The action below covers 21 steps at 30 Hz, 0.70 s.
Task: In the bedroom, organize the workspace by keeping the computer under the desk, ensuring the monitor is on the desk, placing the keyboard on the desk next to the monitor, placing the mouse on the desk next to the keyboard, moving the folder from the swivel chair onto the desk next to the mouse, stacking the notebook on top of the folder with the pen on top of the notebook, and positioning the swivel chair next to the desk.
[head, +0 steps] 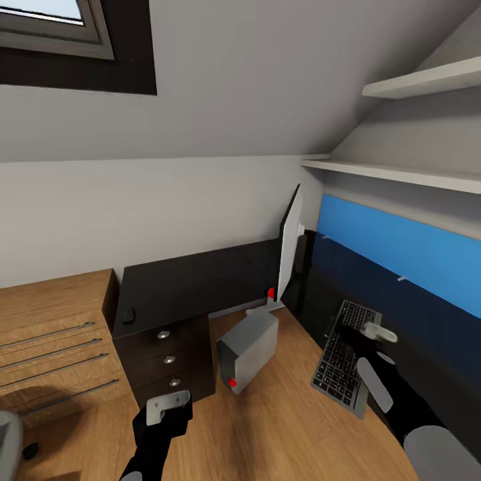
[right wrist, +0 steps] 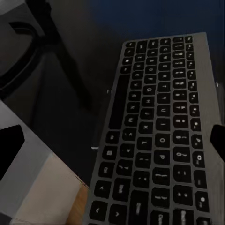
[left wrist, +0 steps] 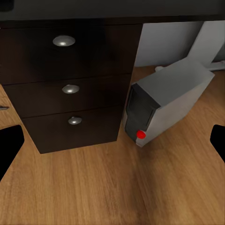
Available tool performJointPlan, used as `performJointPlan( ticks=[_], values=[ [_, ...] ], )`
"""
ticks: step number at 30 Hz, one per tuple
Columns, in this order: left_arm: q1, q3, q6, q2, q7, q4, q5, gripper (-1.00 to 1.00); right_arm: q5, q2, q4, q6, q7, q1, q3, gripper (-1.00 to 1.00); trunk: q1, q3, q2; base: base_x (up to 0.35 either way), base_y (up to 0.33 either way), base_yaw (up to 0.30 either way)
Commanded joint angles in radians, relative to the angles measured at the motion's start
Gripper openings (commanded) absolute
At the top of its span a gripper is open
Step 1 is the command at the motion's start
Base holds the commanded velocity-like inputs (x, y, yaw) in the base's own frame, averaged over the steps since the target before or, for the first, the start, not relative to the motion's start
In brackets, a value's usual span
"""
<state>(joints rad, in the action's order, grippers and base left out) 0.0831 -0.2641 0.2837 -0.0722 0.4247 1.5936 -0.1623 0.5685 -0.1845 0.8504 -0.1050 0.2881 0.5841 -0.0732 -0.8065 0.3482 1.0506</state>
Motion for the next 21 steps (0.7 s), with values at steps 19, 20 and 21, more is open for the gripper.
performJointPlan(
  ticks=[19,20,21],
  values=[
    [0.000,0.000,0.003,0.000,0.006,0.002,-0.006,1.00,0.036,0.101,0.557,-0.186,0.211,-0.257,-0.124,1.00,0.000,0.001,0.001,0.000,0.000,0.000],
    [0.000,0.000,0.003,0.000,0.006,0.002,-0.006,1.00,0.037,0.102,0.561,-0.186,0.212,-0.258,-0.134,1.00,0.000,0.001,0.001,0.000,0.000,0.000],
    [0.000,0.000,0.003,0.000,0.006,0.002,-0.006,1.00,0.037,0.103,0.563,-0.186,0.212,-0.258,-0.138,1.00,0.000,0.001,0.001,0.000,0.000,0.000]
  ],
)
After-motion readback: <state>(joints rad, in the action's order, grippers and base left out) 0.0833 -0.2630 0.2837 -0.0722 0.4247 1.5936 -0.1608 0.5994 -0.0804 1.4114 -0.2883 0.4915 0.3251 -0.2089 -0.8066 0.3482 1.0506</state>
